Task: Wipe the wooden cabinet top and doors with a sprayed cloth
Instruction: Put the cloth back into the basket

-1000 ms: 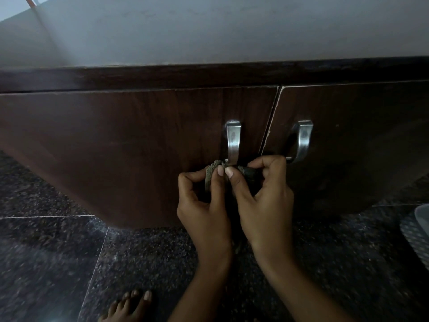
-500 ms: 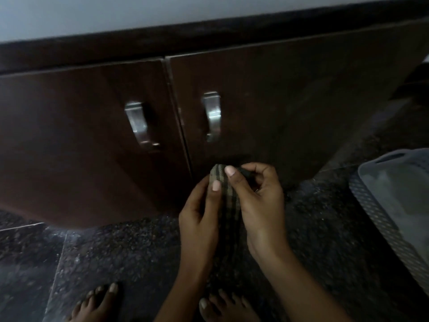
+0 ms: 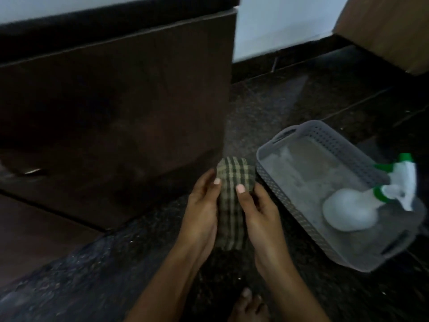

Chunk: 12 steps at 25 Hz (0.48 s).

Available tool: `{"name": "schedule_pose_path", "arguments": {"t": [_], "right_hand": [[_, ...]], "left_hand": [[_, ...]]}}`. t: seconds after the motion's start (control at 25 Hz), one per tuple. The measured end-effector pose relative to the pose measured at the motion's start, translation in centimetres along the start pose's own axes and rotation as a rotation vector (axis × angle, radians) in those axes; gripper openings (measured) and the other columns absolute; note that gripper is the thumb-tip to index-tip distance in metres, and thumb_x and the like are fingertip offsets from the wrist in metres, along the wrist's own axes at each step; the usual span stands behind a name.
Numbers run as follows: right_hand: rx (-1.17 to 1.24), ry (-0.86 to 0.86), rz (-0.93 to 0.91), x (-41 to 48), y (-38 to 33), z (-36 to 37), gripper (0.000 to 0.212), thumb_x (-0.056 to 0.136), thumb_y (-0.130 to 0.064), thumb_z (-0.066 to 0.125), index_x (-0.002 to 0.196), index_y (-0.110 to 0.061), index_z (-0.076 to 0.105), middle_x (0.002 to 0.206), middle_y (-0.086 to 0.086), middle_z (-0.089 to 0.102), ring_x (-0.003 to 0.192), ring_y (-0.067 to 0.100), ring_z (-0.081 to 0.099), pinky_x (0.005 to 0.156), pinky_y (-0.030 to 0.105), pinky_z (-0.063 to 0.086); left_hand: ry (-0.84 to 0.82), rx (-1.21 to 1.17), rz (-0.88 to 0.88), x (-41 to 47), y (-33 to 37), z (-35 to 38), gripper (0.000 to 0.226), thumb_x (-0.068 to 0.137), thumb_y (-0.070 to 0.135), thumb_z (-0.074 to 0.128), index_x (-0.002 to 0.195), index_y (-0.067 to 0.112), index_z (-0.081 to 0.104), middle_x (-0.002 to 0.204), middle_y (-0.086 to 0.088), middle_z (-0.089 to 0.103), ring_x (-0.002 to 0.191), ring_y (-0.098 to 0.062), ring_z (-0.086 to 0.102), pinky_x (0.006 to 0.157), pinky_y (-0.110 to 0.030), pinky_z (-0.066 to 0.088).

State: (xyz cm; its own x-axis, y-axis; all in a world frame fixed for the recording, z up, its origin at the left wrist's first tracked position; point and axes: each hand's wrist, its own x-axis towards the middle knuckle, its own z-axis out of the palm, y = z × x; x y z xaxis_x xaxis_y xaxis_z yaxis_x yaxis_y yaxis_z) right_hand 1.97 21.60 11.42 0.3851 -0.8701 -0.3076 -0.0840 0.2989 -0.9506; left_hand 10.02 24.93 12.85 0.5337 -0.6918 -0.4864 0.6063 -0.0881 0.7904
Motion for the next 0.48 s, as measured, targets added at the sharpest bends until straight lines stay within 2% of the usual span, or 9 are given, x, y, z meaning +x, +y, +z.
{"name": "schedule_pose_path", "arguments": {"t": [0.08,0.2,0.36,0.48], "right_hand": [[0.002,0.066,-0.009,0.9,-0.3,-2.3,0.02,0.092,-0.03,0.054,0.11,-0.029,0.064,0.103,-0.009,0.071,0.096,0.009,0.067,0.09,0.037,0.054],[-0.032,0.152,-0.026,1.7,-0.6,-6.3,0.026,0.093,-0.025,0.054,0.118,-0.021,0.058,0.111,0.0,0.068,0.103,0.017,0.064,0.095,0.045,0.052],[0.056,0.179,0.04,4.0,-0.3,-10.6,0.037,0.095,-0.015,0.049,0.131,-0.021,0.046,0.117,0.0,0.063,0.106,0.019,0.061,0.095,0.046,0.052],[0.209,0.236,0.104,7.1,0.4,-12.5,0.043,0.092,-0.001,0.047,0.131,-0.019,0.041,0.105,-0.001,0.064,0.096,0.017,0.063,0.086,0.04,0.054]], "left_hand": [[0.016,0.071,-0.035,0.8,-1.6,2.2,0.011,0.095,0.02,0.049,0.102,0.016,0.056,0.103,-0.01,0.068,0.086,-0.017,0.067,0.07,-0.027,0.056],[-0.139,0.154,-0.084,1.4,-3.1,5.5,0.015,0.094,0.018,0.05,0.095,0.009,0.062,0.091,-0.011,0.069,0.078,-0.019,0.066,0.068,-0.027,0.056],[-0.255,0.323,-0.138,3.9,-5.1,9.4,0.025,0.096,0.019,0.046,0.109,0.01,0.065,0.103,-0.012,0.069,0.09,-0.023,0.066,0.074,-0.03,0.054],[-0.311,0.46,-0.102,6.9,-6.5,11.8,0.021,0.098,0.021,0.044,0.1,0.02,0.065,0.109,-0.009,0.067,0.09,-0.019,0.064,0.077,-0.031,0.052]]}}
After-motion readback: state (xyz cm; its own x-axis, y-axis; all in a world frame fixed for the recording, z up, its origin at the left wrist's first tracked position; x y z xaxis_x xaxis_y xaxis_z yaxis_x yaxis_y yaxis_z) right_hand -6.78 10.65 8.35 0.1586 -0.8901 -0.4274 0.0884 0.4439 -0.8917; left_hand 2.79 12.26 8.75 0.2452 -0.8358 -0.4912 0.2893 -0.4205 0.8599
